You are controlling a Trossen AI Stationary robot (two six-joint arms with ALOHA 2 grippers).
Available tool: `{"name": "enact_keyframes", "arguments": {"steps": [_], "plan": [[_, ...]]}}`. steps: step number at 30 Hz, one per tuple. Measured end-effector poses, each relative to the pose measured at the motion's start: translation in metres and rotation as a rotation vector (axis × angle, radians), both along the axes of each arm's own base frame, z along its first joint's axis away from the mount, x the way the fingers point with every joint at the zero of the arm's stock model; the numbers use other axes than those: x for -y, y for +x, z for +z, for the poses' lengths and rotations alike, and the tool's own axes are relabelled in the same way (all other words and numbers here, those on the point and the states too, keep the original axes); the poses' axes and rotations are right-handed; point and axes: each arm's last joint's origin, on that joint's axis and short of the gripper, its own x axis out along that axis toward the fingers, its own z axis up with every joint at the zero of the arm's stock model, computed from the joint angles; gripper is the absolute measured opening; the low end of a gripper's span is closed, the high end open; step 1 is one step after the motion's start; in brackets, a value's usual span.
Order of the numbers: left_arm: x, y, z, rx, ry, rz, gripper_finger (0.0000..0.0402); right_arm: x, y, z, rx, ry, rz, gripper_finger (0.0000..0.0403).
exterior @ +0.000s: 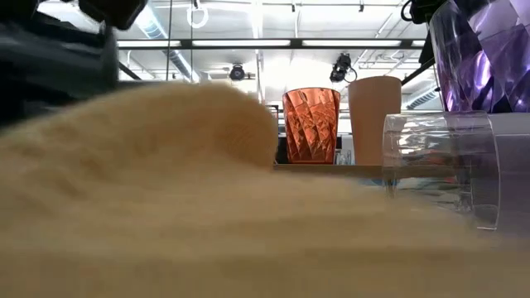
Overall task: Stack small to large cups/mugs on shelf
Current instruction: Put the dark blue cup on the shelf
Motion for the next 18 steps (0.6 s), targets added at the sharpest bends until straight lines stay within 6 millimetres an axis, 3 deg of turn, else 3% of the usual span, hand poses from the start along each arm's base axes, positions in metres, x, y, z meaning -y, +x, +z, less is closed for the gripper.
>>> {"name": "enact_keyframes", "arguments": {"steps": [10, 18], "plan": [[-0.0016, -0.0036, -0.009, -0.038, 0.002, 0.011, 0.0032, 0.0004, 0.0009, 0.0006, 0.01, -0.002, -0.002, 0.0075], [-0.0013, -0.0039, -0.0069, -0.04, -0.014, 0.004, 0.003, 0.0006, 0.0016, 0.0006, 0.012, -0.005, 0.001, 0.0075]]}}
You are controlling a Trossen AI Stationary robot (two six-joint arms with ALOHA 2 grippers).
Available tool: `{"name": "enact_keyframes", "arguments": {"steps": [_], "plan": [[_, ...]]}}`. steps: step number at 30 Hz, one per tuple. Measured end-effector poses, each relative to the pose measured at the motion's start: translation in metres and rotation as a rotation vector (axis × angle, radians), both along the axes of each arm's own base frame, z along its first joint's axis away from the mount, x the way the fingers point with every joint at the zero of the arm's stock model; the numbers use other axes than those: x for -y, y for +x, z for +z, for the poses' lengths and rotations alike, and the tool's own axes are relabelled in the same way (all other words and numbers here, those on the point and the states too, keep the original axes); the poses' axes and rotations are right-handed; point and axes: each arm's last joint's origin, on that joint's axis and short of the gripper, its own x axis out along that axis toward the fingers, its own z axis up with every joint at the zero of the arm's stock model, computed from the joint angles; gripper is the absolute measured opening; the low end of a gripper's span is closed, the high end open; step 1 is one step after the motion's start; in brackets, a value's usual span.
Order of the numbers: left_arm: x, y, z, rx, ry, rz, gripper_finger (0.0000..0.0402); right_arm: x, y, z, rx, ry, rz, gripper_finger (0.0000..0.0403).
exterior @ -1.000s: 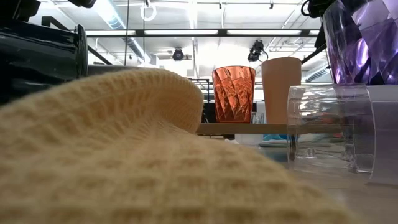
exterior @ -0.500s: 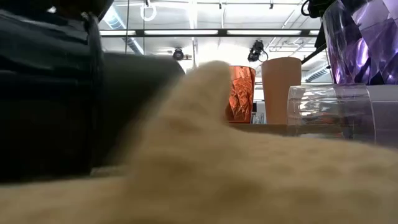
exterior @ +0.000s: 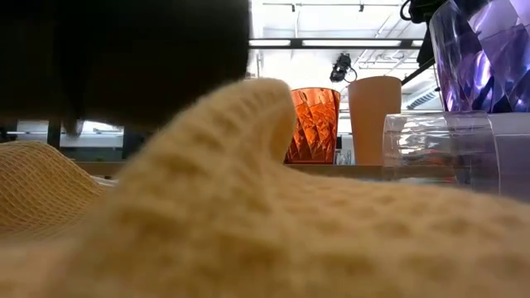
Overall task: Stack small to large cups/mugs on shelf
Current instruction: Put the dark blue cup on the shelf
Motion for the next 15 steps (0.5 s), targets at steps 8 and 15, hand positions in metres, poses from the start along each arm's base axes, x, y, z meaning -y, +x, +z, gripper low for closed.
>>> {"name": "enact_keyframes", "arguments": {"steps": [8, 15], "plan": [[-0.007, -0.005, 0.01, -0.014, 0.002, 0.006, 0.0032, 0.0, 0.0, 0.0, 0.001, -0.001, 0.0, 0.0075], [-0.01, -0.013, 0.017, -0.059, -0.006, -0.012, 0.0034, 0.0, 0.0, 0.0, 0.003, -0.002, 0.001, 0.0075]]}}
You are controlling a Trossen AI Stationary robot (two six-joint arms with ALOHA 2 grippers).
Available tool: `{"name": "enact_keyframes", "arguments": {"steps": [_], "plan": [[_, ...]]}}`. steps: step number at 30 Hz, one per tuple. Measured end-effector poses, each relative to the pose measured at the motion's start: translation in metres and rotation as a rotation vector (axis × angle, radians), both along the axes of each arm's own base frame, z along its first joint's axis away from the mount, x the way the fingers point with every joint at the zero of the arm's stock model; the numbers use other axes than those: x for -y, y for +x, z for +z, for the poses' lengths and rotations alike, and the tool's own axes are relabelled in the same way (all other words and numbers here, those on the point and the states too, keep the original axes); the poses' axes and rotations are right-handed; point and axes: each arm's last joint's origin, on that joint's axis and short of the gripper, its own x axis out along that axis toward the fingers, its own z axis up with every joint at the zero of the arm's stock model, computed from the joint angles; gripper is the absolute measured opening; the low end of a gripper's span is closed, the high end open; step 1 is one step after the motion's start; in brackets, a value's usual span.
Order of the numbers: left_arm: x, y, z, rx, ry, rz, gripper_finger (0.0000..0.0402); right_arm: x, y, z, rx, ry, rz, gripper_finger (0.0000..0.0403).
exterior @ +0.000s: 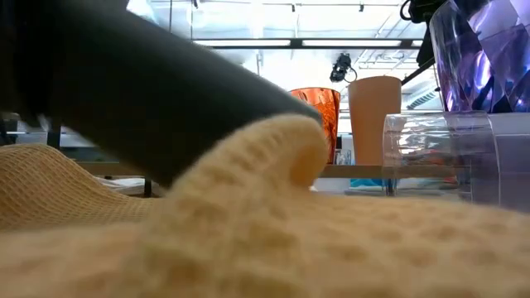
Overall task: Stack small to large cups/mugs on shelf
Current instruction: Put the dark blue cup on the shelf
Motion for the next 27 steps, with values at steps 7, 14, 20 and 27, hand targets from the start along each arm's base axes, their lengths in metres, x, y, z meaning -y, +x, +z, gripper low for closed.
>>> {"name": "enact_keyframes", "arguments": {"steps": [7, 14, 20, 27], "plan": [[0.0, -0.004, 0.004, -0.036, -0.033, -0.018, 0.0028, 0.0, 0.0, 0.0, -0.001, -0.004, 0.005, 0.0075], [0.0, -0.006, 0.004, -0.063, -0.057, -0.036, 0.0027, 0.0, 0.0, 0.0, 0.0, -0.008, 0.009, 0.0075], [0.001, -0.013, 0.012, -0.064, -0.071, -0.044, 0.0025, 0.0, 0.0, 0.0, 0.001, -0.012, 0.013, 0.0075], [-0.005, -0.022, 0.037, 0.03, -0.068, -0.013, 0.0018, 0.001, 0.002, 0.002, 0.018, -0.024, 0.019, 0.0075]]}}
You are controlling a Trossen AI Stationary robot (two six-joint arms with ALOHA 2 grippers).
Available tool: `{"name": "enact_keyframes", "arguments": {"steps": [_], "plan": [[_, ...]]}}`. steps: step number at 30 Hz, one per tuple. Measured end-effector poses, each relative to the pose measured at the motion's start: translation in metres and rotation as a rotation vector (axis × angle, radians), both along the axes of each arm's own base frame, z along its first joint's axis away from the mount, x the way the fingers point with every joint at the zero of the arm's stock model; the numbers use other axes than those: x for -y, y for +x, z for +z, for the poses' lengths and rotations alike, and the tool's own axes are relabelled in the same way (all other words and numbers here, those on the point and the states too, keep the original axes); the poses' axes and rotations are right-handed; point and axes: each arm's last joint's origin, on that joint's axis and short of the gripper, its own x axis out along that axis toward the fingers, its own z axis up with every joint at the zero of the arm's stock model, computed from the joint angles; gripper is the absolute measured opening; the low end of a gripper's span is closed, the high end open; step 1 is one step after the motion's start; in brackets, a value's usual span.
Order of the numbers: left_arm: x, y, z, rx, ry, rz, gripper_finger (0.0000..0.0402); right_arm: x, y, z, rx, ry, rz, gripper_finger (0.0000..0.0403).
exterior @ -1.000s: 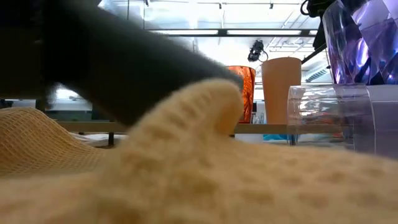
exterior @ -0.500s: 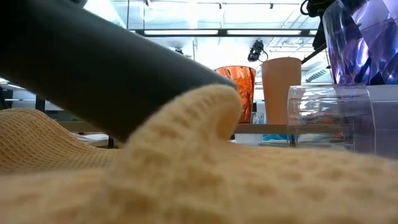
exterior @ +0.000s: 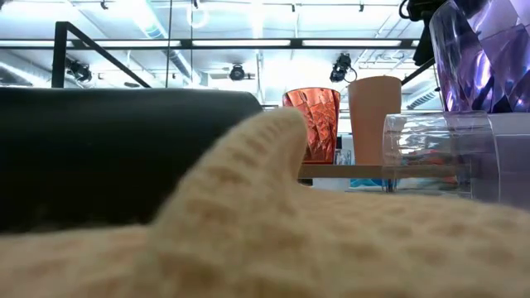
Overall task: Stack small to large cups/mugs on shelf
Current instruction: Put the dark blue cup on the shelf
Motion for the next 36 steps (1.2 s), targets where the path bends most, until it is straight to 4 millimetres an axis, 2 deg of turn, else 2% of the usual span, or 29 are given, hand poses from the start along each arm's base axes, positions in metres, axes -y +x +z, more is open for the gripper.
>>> {"name": "enact_keyframes", "arguments": {"steps": [2, 5, 9, 13, 17, 19, 22, 27, 32, 36], "plan": [[-0.002, 0.0, 0.016, 0.08, 0.006, 0.014, 0.0018, 0.0, 0.0, 0.0, 0.002, -0.001, 0.001, 0.0075], [-0.005, -0.002, 0.052, 0.277, 0.06, 0.047, 0.0018, 0.0, 0.0, 0.0, 0.001, -0.002, 0.001, 0.0075], [-0.022, -0.005, 0.104, 0.548, 0.29, 0.145, 0.0018, 0.0, 0.0, 0.0, 0.001, -0.002, 0.001, 0.0075], [-0.055, -0.01, 0.145, 0.695, 0.692, 0.234, 0.0018, 0.0, 0.001, 0.001, 0.015, -0.004, -0.003, 0.0075], [-0.1, -0.002, 0.171, 0.677, 0.973, 0.219, 0.0018, 0.001, 0.003, 0.003, 0.042, -0.005, -0.015, 0.0075], [-0.126, 0.005, 0.181, 0.63, 1.049, 0.181, 0.0018, 0.001, 0.003, 0.003, 0.053, -0.005, -0.02, 0.0075], [-0.163, 0.021, 0.187, 0.582, 1.075, 0.078, 0.0018, 0.002, 0.004, 0.003, 0.055, -0.003, -0.022, 0.0075], [-0.216, 0.044, 0.198, 0.722, 1.054, -0.007, 0.0018, 0.001, 0.004, 0.003, 0.059, 0.008, -0.036, 0.0075], [-0.256, 0.043, 0.199, 0.709, 1.086, 0.018, 0.0018, 0.001, 0.003, 0.003, 0.062, 0.019, -0.048, 0.0075], [-0.28, 0.039, 0.197, 0.716, 1.037, 0.014, 0.0018, 0.001, 0.003, 0.003, 0.063, 0.023, -0.054, 0.0075]]}}
